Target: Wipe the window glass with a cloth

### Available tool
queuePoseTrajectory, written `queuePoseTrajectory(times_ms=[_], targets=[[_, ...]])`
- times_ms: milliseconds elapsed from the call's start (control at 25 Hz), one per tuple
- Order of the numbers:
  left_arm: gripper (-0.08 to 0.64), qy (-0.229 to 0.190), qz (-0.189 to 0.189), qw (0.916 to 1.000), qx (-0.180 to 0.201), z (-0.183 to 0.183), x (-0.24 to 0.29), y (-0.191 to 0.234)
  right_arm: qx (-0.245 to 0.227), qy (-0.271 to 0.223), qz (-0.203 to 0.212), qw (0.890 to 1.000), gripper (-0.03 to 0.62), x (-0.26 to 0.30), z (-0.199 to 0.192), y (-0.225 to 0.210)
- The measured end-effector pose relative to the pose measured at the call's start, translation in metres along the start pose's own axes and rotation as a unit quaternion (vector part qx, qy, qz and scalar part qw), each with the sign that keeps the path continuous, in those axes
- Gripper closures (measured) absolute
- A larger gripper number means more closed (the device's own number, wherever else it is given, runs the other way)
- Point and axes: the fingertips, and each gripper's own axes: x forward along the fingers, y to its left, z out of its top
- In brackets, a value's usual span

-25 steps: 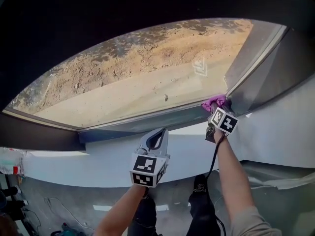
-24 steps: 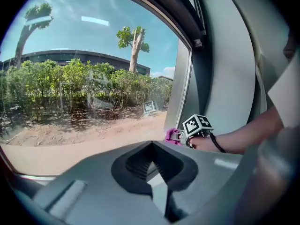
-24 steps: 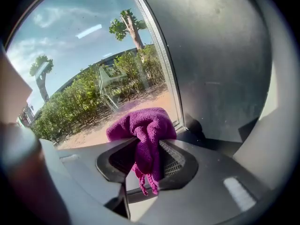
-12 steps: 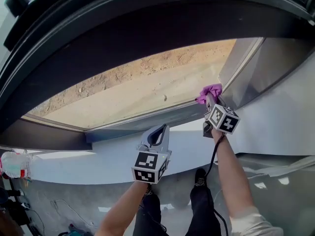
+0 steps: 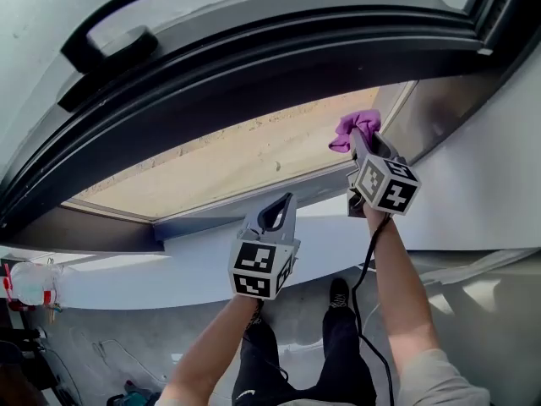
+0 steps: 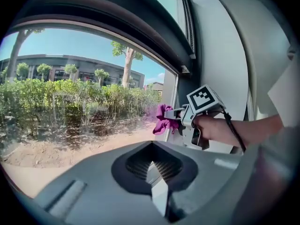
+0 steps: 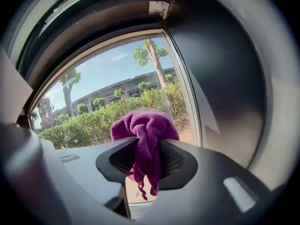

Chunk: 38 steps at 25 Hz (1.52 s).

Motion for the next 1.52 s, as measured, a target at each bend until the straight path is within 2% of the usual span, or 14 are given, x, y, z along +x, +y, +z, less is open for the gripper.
queuePoseTrajectory(times_ms=[320,640,920,1120,1280,1520], targets=[[0.56,-0.015,-0.008,0.9998,0.006,0.045,-0.008,-0.014,-0.038,-0.049,0.013,0.998,0.449,-0.034,0.095,0.033],[0.56,-0.012,-0.014,0.9998,0.005,0.052,-0.015,-0.019,-0.058,-0.124,0.043,0.99,0.448,-0.061,0.162,0.072],[0.56,-0.003,-0.005,1.0,0.002,0.044,-0.027,-0.007,-0.067,-0.141,0.058,0.986,0.448,-0.065,0.158,0.098],[0.56,-0.008,0.003,0.9998,-0.018,0.041,-0.031,0.005,-0.082,-0.141,0.085,0.983,0.448,-0.063,0.146,0.123],[0.56,-0.007,0.007,0.9996,-0.026,0.033,-0.03,0.01,-0.076,-0.145,0.084,0.983,0.448,-0.057,0.135,0.117],[0.56,-0.001,0.013,0.9991,-0.04,0.012,-0.02,0.013,-0.071,-0.114,0.076,0.988,0.448,-0.04,0.091,0.094]])
